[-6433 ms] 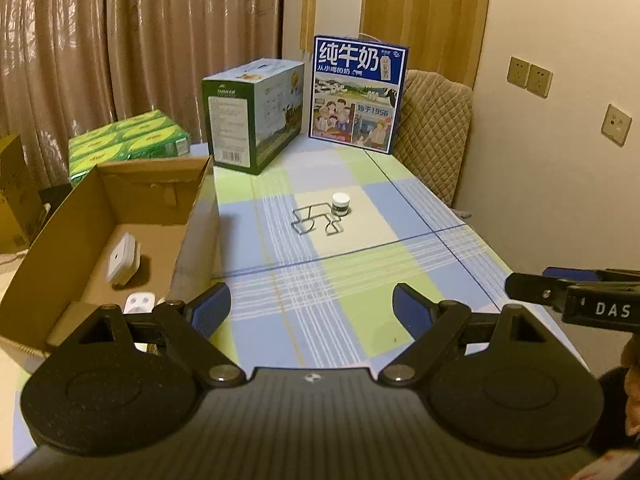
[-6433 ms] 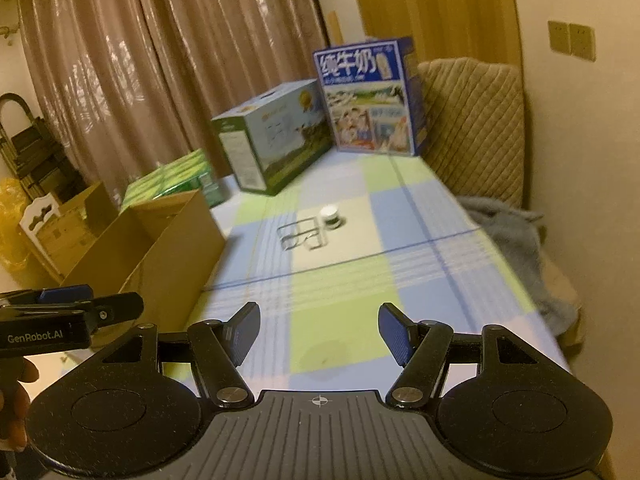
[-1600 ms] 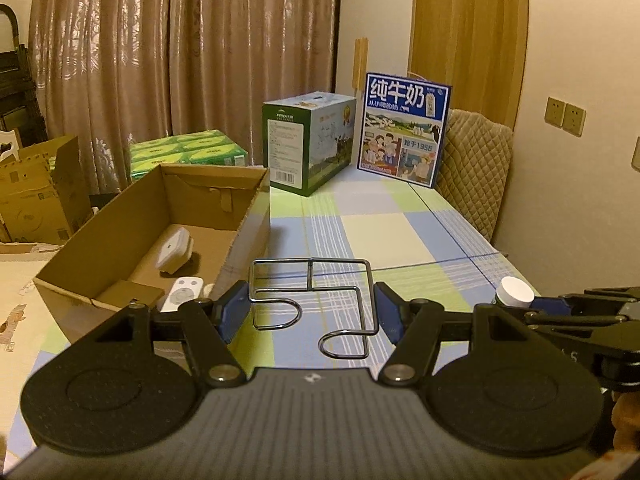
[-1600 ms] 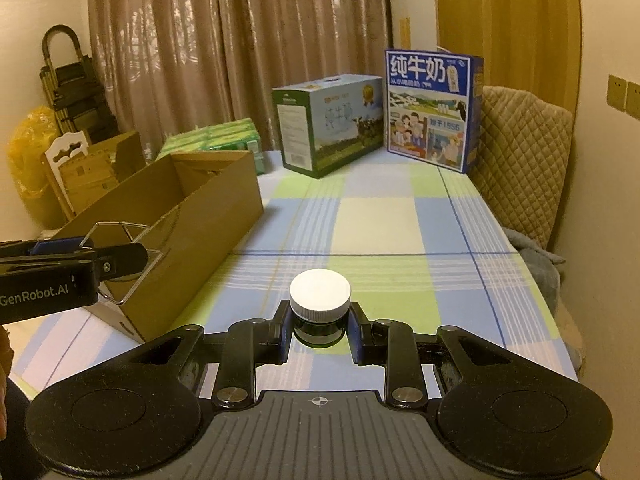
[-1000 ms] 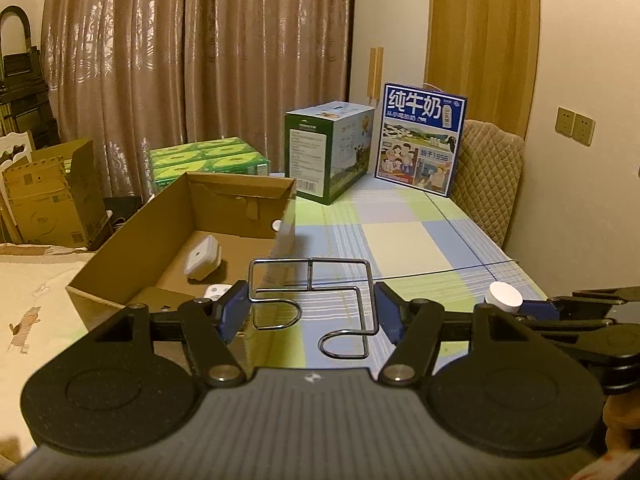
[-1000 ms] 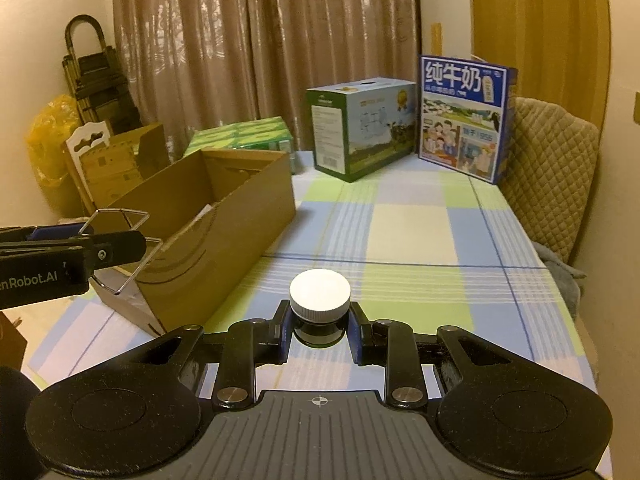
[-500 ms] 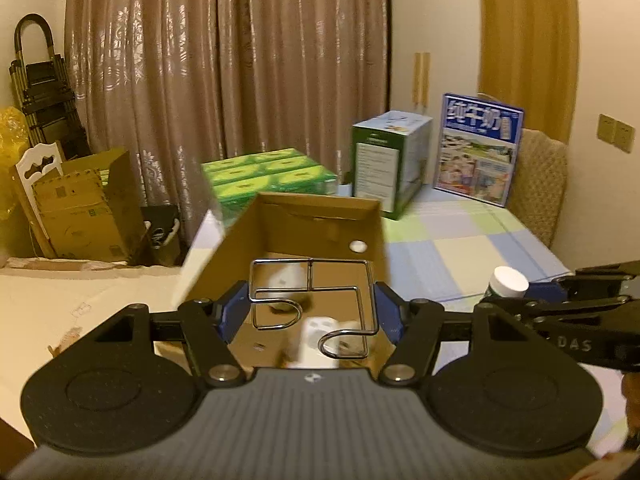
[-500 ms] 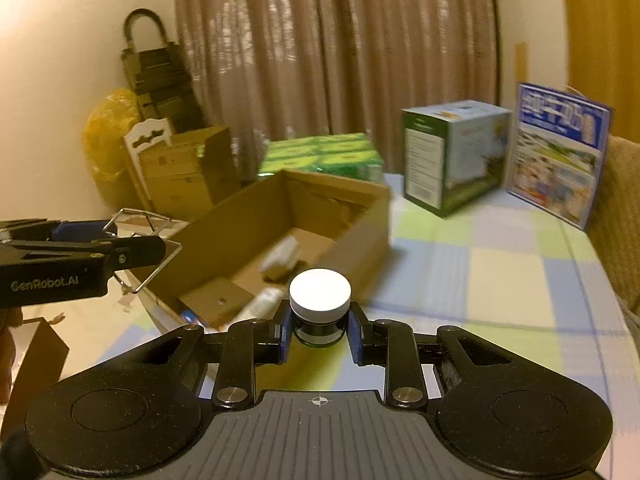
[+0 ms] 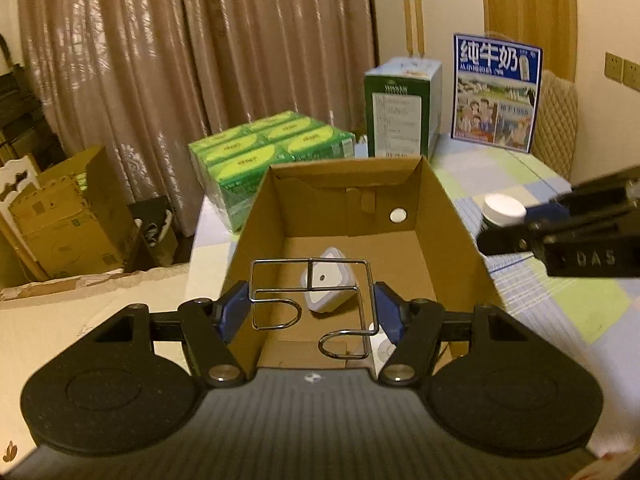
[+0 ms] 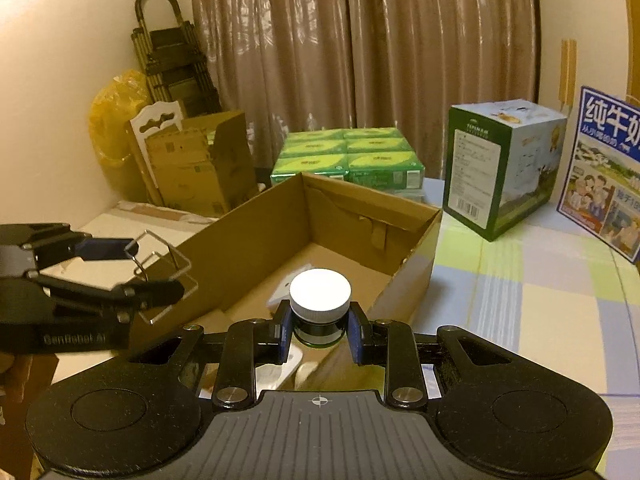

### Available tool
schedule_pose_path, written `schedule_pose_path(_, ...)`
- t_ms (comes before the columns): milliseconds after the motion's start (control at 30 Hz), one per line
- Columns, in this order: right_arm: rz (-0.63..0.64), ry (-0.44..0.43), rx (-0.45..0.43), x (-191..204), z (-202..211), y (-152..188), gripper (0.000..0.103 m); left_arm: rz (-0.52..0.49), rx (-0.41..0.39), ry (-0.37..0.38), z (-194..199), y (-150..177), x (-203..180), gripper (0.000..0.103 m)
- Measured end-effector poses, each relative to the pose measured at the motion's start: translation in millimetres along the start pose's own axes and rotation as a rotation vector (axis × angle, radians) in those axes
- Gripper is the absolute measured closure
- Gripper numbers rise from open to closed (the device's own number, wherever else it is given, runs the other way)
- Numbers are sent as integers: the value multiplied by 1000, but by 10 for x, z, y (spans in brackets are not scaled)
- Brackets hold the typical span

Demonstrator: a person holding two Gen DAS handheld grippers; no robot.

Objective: Organize rigid objects
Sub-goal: 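Lower the wire rack into the box and open the left tool, then lower the jar into the box and open the right tool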

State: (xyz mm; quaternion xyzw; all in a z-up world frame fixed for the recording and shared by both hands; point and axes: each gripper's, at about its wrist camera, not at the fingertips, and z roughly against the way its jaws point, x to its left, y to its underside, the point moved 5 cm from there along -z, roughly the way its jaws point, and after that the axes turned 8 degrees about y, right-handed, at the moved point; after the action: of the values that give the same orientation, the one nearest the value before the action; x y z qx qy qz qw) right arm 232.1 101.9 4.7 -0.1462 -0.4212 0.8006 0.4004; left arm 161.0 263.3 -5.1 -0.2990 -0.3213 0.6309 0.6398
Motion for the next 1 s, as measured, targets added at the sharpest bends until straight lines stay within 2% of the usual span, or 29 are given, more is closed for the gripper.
schedule_pose_path(267, 17, -14, 18, -42, -370, -107, 78, -1, 64, 57, -454, -37, 93, 41)
schedule_pose_path(533, 1, -15, 34, -64, -534, -105, 78, -23, 96, 61, -705, -4, 146, 40)
schedule_pose_path(1000, -4, -12, 42, -58, -562, -96, 78, -1, 60, 52, -556, -81, 204, 38)
